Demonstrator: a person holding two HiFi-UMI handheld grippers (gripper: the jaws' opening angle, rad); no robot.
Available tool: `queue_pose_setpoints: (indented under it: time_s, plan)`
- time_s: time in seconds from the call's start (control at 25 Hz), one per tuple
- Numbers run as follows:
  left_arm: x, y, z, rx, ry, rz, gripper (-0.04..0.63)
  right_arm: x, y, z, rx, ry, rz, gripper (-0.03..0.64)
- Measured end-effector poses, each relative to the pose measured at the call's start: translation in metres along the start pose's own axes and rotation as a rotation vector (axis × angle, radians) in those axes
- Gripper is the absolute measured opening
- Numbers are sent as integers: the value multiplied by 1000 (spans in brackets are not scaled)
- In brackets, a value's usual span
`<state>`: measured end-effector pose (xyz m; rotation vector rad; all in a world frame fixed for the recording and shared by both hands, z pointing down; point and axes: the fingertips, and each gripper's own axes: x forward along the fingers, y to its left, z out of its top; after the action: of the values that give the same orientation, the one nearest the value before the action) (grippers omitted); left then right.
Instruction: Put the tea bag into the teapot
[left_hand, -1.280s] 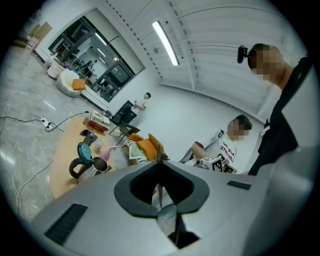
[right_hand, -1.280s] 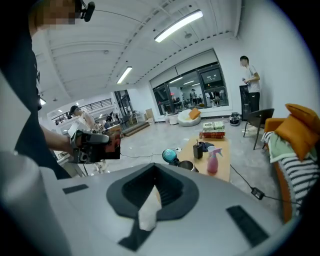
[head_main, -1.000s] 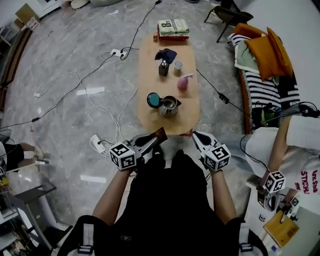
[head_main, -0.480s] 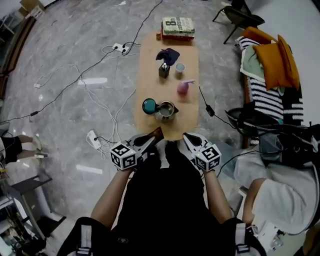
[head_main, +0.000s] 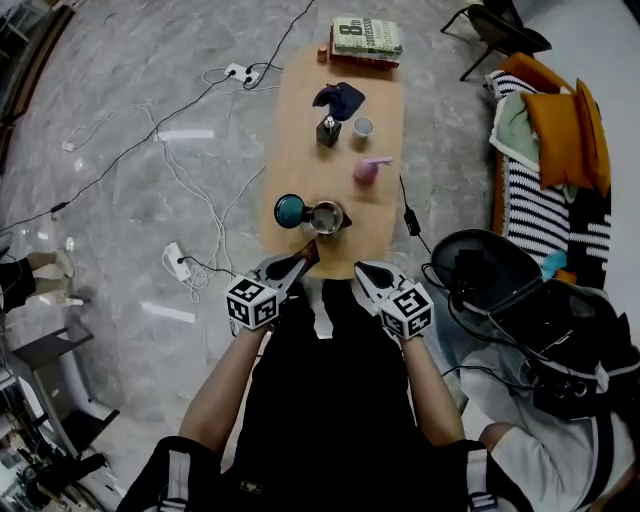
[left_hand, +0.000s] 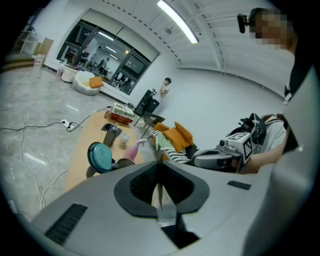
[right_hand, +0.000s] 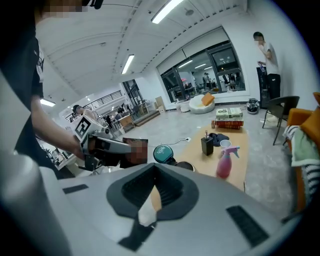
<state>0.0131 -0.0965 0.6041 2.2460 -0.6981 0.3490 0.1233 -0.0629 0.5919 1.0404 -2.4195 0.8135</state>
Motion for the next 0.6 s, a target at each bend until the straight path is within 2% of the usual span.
queue_pose_setpoints:
  time_s: [0.6]
  plan:
    - [92, 65, -12, 78, 52, 184, 34, 43, -17, -19, -10, 128, 132, 5]
